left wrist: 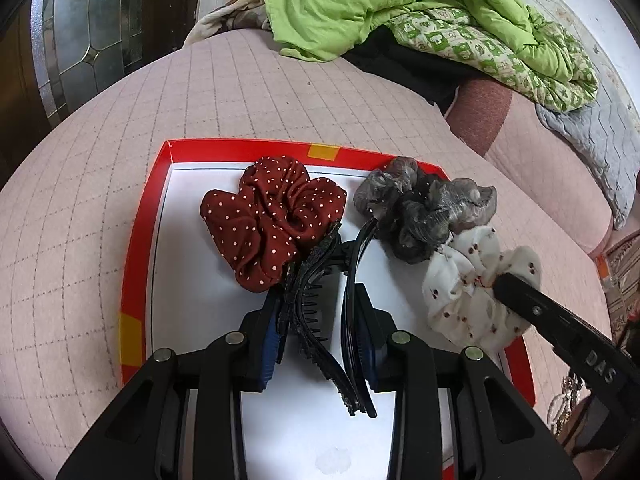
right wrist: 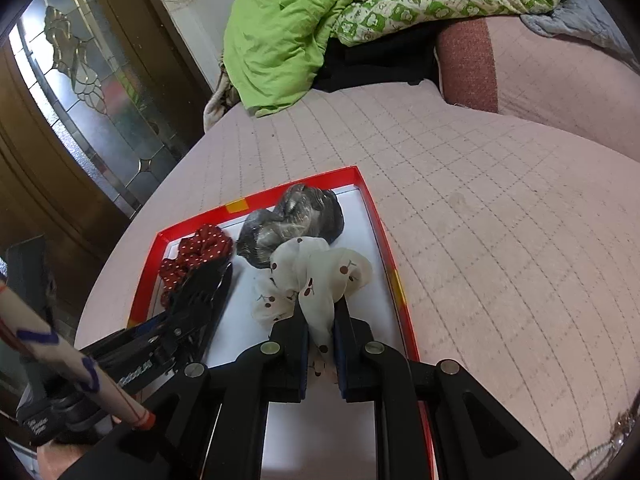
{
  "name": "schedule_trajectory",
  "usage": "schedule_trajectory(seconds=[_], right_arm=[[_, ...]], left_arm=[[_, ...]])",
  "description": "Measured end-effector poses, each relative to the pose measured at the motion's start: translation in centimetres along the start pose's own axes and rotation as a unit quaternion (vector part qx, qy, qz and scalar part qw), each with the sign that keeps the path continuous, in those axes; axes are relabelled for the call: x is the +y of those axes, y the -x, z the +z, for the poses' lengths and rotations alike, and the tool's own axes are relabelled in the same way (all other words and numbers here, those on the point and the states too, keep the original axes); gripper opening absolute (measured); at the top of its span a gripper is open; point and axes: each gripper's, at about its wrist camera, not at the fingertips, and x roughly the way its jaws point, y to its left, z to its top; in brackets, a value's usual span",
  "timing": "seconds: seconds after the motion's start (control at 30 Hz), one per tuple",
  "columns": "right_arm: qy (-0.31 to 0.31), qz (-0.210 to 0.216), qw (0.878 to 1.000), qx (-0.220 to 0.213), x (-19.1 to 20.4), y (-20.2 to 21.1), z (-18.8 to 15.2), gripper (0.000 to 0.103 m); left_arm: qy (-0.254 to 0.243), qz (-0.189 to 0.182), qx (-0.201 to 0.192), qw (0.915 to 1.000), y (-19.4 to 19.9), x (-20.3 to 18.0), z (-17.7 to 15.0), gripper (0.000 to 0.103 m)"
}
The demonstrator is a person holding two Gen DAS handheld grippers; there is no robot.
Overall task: Organize jewelry
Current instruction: 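Lower and release black clip from left tool while right tool releases white scrunchie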
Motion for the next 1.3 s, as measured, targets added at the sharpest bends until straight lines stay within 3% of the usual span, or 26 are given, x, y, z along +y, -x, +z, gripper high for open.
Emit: schedule_trajectory(seconds=[0.4,0.53,0.63,0.77,1.3], right_arm=[[-0.003,-0.016,1.0,0.009,-0.5,-1.9,0.6,0.014],[-0.009,-0.011,1.0,0.009,-0.9,-1.5,0.6,0.028],[-0.005,-0.016,1.0,0.001,-0.9,-0.8,0.7,0.032],[-0.004,-0.013,1.0,-0.006,-0.9,0.2,0.9,0.034],[-0.011,-0.003,1.0,-0.021,-1.0,3.1,-0.2,0.034]], left_arm=[[-0.012,0.006,-0.005,0.9999,-0.3,-0.6,0.2,0.032],[-0.015,0.009,-0.006,0.9998,-0.3,-0.7,0.1,0.032],[-0.013,0.008,-0.006,0.9999,-0.3,-0.7,0.1,0.033],[-0.014,0.006,-0.016,0.9998,0.1,-0.9,0.0,0.04],[-0.039,0.022,-0.063,0.997,2.3,-2.4,-0.5,0.041]])
